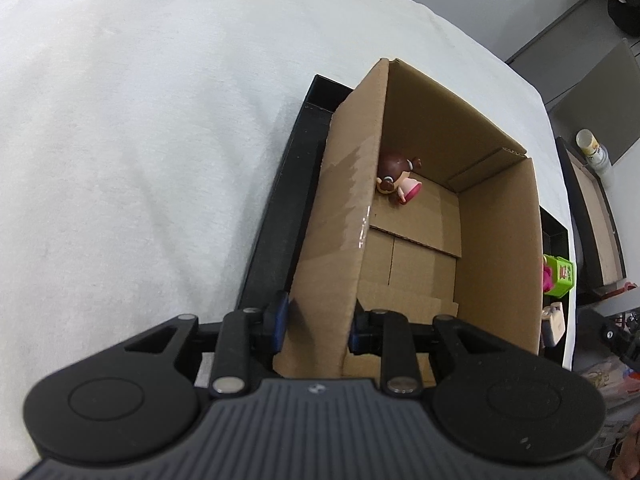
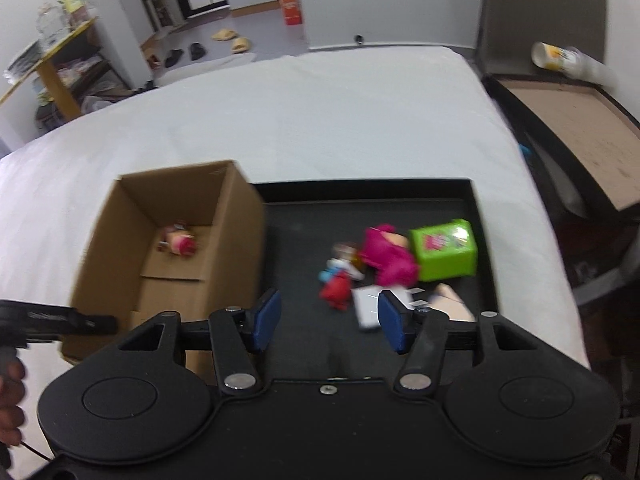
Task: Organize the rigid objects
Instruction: 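Grasp the white-and-purple cube with the right tool, then carry the white-and-purple cube into the box and release it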
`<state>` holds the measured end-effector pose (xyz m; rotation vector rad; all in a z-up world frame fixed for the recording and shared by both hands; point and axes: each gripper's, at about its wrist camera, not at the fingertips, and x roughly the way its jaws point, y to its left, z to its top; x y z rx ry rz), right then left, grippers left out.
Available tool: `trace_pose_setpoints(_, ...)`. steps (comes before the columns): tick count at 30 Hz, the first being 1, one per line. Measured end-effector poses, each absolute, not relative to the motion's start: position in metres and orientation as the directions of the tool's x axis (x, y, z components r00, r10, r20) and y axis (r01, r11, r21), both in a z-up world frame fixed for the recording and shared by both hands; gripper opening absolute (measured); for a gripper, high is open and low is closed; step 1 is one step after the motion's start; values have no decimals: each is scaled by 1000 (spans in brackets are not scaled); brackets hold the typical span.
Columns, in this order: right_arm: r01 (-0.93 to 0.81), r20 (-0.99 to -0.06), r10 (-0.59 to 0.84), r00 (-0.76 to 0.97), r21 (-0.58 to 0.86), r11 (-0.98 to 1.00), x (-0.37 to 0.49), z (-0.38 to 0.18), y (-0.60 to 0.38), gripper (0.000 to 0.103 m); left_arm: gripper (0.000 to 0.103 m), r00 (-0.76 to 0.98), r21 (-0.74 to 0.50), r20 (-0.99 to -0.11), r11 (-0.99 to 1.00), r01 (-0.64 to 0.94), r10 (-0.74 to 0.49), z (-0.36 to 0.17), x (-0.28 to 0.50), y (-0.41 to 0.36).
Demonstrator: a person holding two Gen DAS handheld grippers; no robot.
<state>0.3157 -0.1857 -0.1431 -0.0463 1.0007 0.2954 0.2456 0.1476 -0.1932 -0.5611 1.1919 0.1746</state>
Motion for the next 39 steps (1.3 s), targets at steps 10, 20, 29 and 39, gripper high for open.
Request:
trace_pose_setpoints(10,-217,-859,146,491,42,975,327,-176,-226,54,27,362,-301,-921,853,-425,-145,-193,248,147)
trace_pose_setpoints(20,-227,-876,95,474,-17,974,346,-208,-236,55,27,350,-284,-927,859,-427,-132,-197,252,143)
trace_pose_setpoints(29,-229,-886,98,454,-10,973,357,-220,-233,54,27,336,-283,-931,860,-425,-140,-205,256,142)
trace_pose_setpoints(39,-234,-891,96,444,-11,972,344,-207,-230,48,27,344,-294,-927,857,-423,-149,-205,255,146)
